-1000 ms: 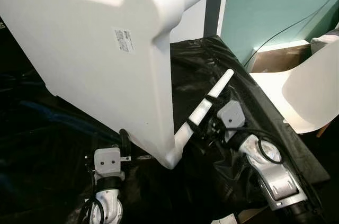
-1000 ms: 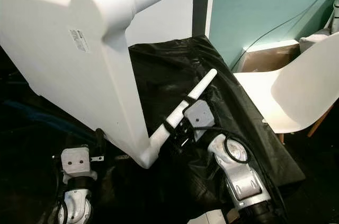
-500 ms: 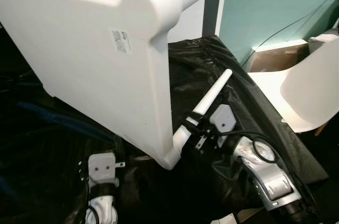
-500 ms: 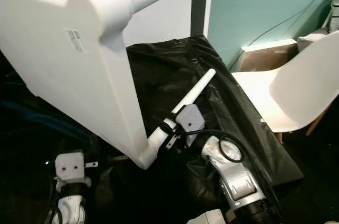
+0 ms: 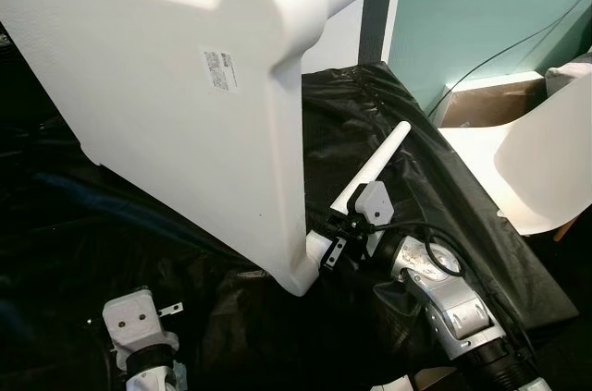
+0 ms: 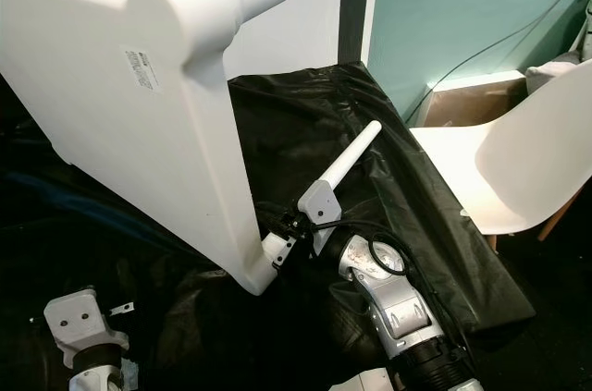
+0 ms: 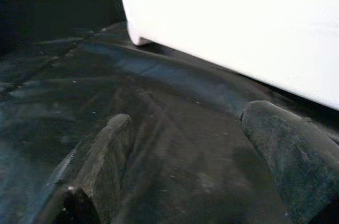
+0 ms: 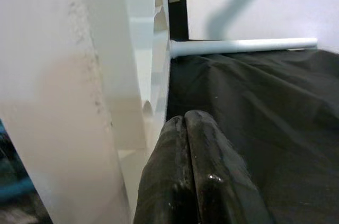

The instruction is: Building children table

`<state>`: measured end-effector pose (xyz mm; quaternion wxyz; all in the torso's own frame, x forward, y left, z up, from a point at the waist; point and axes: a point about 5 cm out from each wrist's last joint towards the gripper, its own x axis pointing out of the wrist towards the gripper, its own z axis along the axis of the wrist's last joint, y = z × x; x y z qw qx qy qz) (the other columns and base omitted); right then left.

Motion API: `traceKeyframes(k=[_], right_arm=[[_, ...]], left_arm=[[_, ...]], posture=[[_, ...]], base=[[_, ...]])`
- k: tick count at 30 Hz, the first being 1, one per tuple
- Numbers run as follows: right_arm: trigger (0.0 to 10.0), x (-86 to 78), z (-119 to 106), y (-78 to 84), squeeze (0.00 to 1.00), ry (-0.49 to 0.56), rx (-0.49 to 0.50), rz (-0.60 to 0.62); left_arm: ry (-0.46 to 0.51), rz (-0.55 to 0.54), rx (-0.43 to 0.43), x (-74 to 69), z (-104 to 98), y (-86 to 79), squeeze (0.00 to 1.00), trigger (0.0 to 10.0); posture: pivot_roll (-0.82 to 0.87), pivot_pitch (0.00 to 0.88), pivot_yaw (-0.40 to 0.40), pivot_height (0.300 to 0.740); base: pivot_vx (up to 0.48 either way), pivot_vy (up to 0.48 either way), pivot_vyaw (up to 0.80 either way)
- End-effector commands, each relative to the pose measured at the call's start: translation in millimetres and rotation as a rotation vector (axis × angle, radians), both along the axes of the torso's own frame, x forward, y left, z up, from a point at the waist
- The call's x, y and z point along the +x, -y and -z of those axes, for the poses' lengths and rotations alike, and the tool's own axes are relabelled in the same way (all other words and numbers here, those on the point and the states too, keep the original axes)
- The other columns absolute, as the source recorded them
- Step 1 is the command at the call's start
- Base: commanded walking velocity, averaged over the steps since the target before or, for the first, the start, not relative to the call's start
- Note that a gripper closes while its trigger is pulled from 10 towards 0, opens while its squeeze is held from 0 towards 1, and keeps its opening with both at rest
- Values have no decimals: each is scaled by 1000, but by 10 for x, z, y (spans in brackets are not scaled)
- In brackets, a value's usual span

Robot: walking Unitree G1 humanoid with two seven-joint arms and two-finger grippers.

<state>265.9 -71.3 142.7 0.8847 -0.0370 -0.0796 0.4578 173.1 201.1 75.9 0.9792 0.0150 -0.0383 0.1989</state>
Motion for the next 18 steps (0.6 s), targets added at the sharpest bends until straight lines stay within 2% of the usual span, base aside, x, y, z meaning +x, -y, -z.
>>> traceKeyframes(k=[1, 3, 7, 10, 12, 14, 18], right_arm=[[0, 2, 23, -16, 0, -59, 41, -14], [0, -1, 26, -33, 0, -81, 58, -26], [0, -40, 77, -243, 0, -208, 139, -147], [0, -22, 81, -312, 0, -223, 149, -166], [0, -4, 61, -454, 0, -245, 161, -225], [0, -4, 61, -454, 0, -245, 161, -225], [0, -83, -9, -687, 0, -291, 177, -386]], left_arm=[[-7, -52, -47, -28, 6, -20, 0, 10000], [-9, -60, -62, -33, 12, -30, 0, 10000], [-17, -59, -73, -34, 12, -72, 0, 10000], [-17, -52, -73, -25, 8, -67, 0, 10000], [-15, -42, -70, -4, -4, -51, 0, 10000], [-15, -42, -70, -4, -4, -51, 0, 10000], [-10, -30, -63, 10, -31, -50, 0, 10000]], posture=[[46, 0, 57, 740], [46, 0, 57, 740], [43, 0, 68, 740], [44, 0, 74, 740], [48, 0, 74, 740], [48, 0, 74, 740], [65, 0, 70, 740]], base=[[0, 0, 0], [0, 0, 0], [0, 0, 0], [0, 0, 0], [0, 0, 0], [0, 0, 0], [0, 0, 0]])
